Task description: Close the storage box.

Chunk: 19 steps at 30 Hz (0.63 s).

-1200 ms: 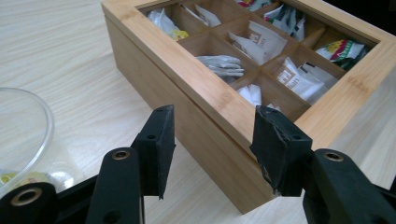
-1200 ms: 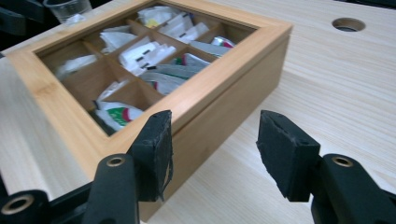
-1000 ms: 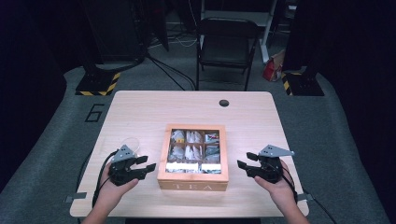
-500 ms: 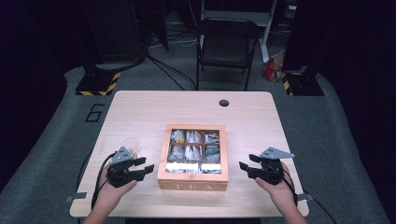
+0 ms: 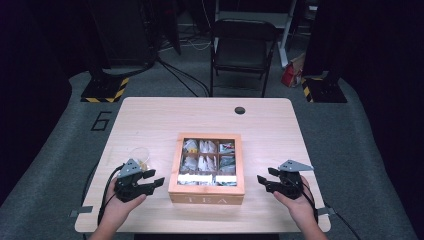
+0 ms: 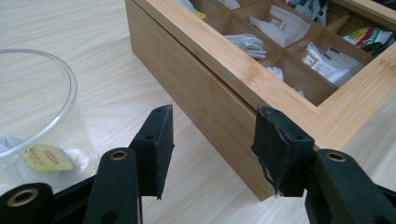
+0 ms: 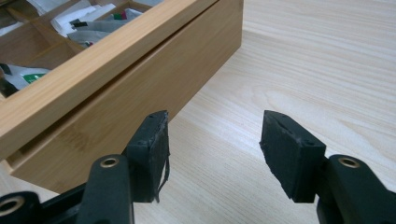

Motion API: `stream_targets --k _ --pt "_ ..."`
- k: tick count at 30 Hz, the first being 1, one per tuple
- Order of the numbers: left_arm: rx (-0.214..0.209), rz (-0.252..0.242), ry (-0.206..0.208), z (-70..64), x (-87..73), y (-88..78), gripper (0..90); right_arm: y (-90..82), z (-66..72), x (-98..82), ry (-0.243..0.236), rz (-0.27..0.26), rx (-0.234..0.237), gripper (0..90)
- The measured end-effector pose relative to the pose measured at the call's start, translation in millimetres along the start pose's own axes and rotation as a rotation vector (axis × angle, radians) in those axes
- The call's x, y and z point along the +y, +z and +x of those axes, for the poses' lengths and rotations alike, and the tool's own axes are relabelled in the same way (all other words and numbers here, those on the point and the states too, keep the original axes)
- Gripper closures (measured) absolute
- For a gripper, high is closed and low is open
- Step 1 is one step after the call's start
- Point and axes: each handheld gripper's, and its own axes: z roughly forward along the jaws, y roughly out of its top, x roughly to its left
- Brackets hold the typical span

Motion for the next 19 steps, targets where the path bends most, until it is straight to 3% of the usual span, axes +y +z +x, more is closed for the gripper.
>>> stream_targets --k 11,12,19 --pt "0.001 0.008 -0.007 2.1 -3.1 2.7 47.5 4.2 -5.8 -4.9 0.021 0.023 -0.009 41.1" --pt "-0.002 0.005 -0.021 1.3 -3.4 3.0 47.5 4.3 -6.0 -5.4 0.023 0.028 -0.012 41.1" --pt "0.001 0.009 0.003 2.1 -3.2 2.2 47.3 6.5 -6.6 -6.5 0.007 0.037 -0.031 40.1"
